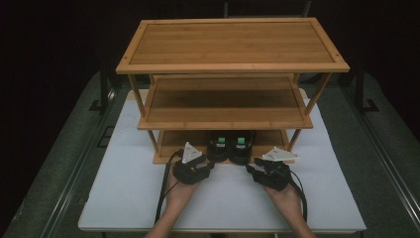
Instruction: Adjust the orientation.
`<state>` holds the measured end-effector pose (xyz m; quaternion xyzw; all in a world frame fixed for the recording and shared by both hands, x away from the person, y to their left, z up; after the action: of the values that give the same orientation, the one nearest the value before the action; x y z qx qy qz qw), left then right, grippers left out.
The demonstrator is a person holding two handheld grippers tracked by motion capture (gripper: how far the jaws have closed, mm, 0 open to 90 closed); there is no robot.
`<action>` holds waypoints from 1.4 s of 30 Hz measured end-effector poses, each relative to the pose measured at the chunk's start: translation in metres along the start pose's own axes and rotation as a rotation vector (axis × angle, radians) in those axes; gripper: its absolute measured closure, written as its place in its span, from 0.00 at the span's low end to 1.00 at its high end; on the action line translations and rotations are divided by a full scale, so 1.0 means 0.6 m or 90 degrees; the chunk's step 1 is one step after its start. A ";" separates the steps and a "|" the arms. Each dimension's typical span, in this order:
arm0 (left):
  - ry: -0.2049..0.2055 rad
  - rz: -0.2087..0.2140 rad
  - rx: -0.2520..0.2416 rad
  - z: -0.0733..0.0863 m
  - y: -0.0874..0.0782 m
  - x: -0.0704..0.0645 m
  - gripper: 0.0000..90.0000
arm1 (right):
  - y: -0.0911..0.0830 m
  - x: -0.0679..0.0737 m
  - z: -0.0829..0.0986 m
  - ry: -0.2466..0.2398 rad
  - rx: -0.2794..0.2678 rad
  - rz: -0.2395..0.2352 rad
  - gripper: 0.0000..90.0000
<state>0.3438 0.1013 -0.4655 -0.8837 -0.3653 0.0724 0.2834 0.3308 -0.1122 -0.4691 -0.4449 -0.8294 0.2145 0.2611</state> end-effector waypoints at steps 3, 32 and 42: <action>-0.002 0.004 0.000 0.002 -0.006 0.000 0.61 | -0.007 -0.002 0.001 0.001 0.003 -0.007 0.59; 0.003 0.034 -0.011 0.012 -0.055 0.001 0.46 | -0.053 -0.045 0.030 0.034 0.013 -0.029 0.47; -0.002 0.025 -0.011 0.026 -0.078 0.018 0.42 | -0.061 -0.055 0.041 0.036 0.017 -0.030 0.46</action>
<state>0.3183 0.1425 -0.4514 -0.8932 -0.3487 0.0764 0.2734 0.3079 -0.1623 -0.4746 -0.4277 -0.8289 0.2069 0.2953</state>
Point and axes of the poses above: each handheld gripper's, and its own axes: y roughly forward along the jaws, z roughly out of its underside, x roughly to its left, the point moved 6 cm from there along y, roughly forward along the jaws, and after that the axes turned 11 degrees about y, right-handed, at the moved point
